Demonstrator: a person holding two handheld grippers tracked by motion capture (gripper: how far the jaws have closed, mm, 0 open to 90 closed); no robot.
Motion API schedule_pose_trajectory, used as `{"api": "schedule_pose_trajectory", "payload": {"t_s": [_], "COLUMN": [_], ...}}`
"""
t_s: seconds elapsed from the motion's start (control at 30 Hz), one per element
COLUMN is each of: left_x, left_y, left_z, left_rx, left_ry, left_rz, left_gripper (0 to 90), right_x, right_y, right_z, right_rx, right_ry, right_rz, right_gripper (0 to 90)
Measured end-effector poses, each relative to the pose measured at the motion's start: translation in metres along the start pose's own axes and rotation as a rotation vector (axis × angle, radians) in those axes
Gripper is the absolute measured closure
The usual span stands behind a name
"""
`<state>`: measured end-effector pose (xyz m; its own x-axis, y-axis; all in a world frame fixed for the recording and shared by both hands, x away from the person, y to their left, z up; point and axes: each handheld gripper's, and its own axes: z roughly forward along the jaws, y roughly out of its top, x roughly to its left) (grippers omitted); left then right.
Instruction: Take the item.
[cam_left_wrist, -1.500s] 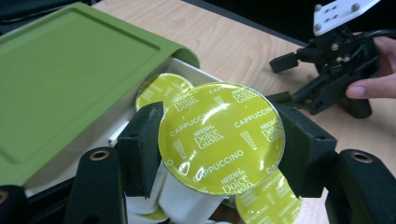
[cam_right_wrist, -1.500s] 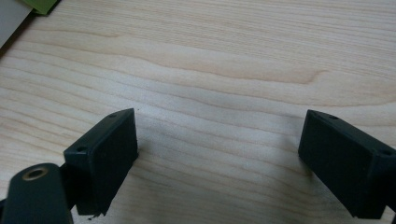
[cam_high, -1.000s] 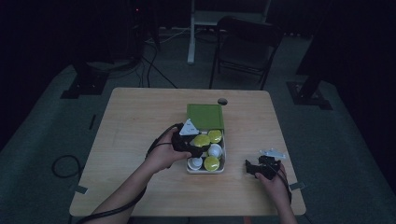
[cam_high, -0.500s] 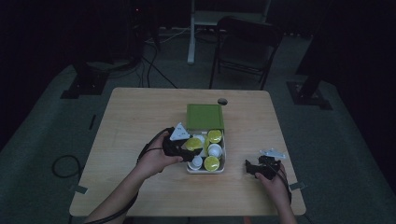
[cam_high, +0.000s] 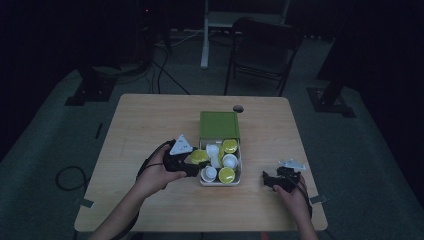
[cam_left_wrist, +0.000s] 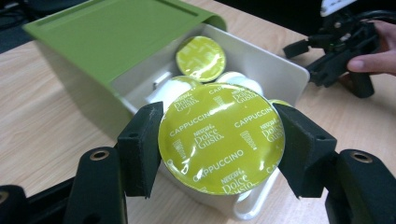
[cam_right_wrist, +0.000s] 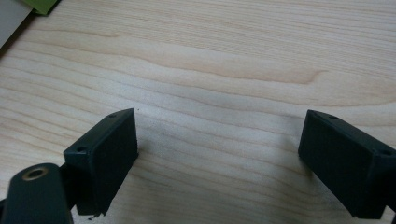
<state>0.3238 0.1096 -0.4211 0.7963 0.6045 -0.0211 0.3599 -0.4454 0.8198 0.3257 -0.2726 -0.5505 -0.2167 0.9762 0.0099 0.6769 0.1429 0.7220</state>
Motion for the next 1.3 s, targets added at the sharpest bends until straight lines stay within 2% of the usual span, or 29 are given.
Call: {"api": "schedule_pose_trajectory", "payload": {"t_s": [0.57,0.63,0.8,0.93,1.07,1.3], "left_x": [0.028,0.031,0.038,0.044,0.049,0.059], "left_y": [-0.026,-0.031,-0.042,-0.051,-0.061,-0.081], "left_z": [-0.017,-0.018,-0.021,-0.024,-0.028,-0.034], "left_rx": [-0.018,-0.017,-0.027,-0.023,-0.012,-0.008], "left_ry": [0.095,0.113,0.155,0.175,0.228,0.245], "left_rz": [-0.059,-0.058,-0.086,-0.105,-0.103,-0.154], "left_gripper": [38.3,38.3,38.3,38.3,38.3,38.3], "right_x": [0.0,0.0,0.0,0.0,0.0,0.0], "right_y": [0.0,0.0,0.0,0.0,0.0,0.0], "right_z": [0.0,0.0,0.0,0.0,0.0,0.0], "right_rx": [-0.001,0.0,0.0,0.0,0.0,0.0], "right_ry": [0.0,0.0,0.0,0.0,0.0,0.0], "right_rz": [-0.001,-0.001,-0.001,-0.001,-0.001,-0.002], "right_gripper": [11.3,11.3,11.3,11.3,11.3,11.3]}}
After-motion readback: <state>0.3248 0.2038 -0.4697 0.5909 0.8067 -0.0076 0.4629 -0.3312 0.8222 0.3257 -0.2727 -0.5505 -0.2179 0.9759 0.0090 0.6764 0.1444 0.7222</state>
